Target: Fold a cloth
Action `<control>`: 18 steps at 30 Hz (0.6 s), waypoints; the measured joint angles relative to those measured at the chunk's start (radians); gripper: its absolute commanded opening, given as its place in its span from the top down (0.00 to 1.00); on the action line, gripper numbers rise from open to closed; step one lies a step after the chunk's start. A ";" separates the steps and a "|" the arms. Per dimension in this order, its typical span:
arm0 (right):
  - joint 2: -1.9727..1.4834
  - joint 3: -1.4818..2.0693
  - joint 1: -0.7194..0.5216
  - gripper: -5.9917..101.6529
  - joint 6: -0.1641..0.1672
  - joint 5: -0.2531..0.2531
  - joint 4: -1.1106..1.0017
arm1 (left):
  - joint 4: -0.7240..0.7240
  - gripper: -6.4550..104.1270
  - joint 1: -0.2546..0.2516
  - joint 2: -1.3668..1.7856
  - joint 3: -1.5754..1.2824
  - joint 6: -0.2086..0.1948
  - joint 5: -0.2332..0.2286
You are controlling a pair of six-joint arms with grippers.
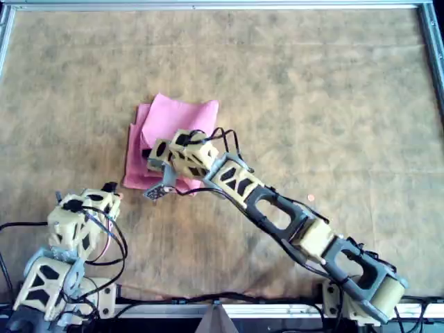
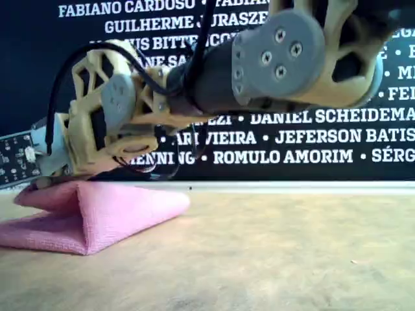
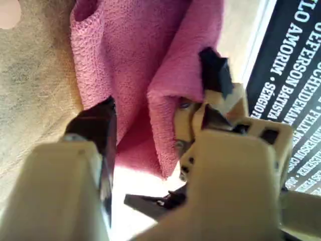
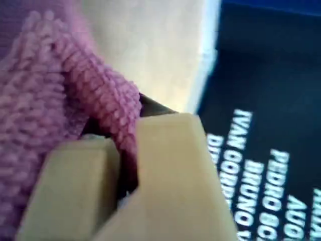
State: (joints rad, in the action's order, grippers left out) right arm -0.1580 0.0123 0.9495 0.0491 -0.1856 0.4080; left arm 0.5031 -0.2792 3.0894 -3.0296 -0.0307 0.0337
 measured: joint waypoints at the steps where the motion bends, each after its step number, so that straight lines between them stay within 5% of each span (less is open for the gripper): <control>1: 0.000 0.000 0.000 0.76 -0.002 0.000 -0.018 | 0.000 0.39 0.000 0.000 0.000 0.000 0.000; 6: 0.000 -0.002 0.002 0.52 0.005 -0.006 -0.058 | 0.000 0.39 0.000 0.000 0.000 0.000 0.000; 18: -0.008 -0.002 0.002 0.58 -0.002 0.000 -0.048 | 0.000 0.39 0.000 0.000 0.000 0.000 0.000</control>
State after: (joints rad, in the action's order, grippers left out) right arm -0.1657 0.0107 0.9511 0.0476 -0.1856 0.3605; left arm 0.5031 -0.2792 3.0894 -3.0296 -0.0307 0.0337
